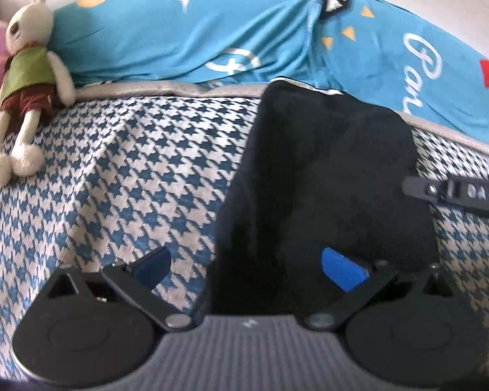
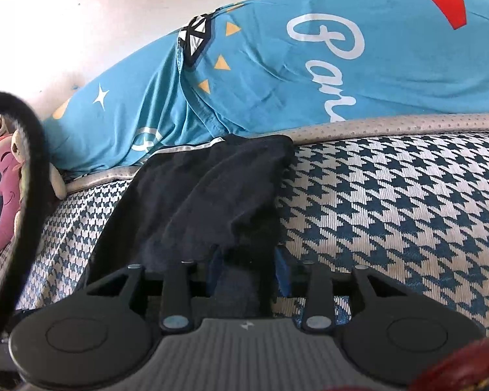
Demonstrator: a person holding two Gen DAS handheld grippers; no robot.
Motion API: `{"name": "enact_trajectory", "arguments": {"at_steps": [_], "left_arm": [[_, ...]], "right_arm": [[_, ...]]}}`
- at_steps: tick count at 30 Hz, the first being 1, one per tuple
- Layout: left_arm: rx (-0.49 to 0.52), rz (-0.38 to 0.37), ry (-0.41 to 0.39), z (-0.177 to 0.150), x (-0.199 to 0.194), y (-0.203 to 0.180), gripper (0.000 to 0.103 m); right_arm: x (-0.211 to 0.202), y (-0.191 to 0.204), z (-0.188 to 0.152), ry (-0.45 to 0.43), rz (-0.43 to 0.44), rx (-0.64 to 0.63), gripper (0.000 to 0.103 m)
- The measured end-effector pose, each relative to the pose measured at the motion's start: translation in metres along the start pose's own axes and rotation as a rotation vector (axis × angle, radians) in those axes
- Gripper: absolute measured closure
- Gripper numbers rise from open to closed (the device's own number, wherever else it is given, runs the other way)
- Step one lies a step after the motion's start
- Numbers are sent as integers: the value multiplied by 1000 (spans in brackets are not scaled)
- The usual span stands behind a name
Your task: Fold clothes
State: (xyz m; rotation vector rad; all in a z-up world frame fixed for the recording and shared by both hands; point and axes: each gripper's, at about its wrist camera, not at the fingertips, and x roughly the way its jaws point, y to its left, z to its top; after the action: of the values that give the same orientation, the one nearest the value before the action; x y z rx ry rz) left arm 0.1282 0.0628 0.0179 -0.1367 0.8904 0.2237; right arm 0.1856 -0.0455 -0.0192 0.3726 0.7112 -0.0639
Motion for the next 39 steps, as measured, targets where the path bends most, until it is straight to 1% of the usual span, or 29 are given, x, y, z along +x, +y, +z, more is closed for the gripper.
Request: {"name": "enact_trajectory", "arguments": {"at_steps": [4,9,16,22,30,34,37,39], "left_arm": [[31,6,21,-3,4,-5,0],[25,4,47,-5,9,-4,0],[27,1,54,-6,9,-3,0],[28,-3,58,-6,10,-2,0],[27,0,62,-6,10,-2,0],[29,-3,62,-6,10,-1,0],[29,-3,62,-6,10,-1,0],[30,-3,61,-7,10,-2,0]], "right_arm": [[2,-5,3,-5,22,16,65],[3,-15,8,-13,66,63,63],[11,-27,12,-13,90,104,62],[19,-34,15,-32,118,149,62],[30,-38,21,-44,174,158,61],[35,-35,23,-47,201,140,61],[40,-32,25,-48,220,127,62],[44,-30,26,-48,232,115,66]]}}
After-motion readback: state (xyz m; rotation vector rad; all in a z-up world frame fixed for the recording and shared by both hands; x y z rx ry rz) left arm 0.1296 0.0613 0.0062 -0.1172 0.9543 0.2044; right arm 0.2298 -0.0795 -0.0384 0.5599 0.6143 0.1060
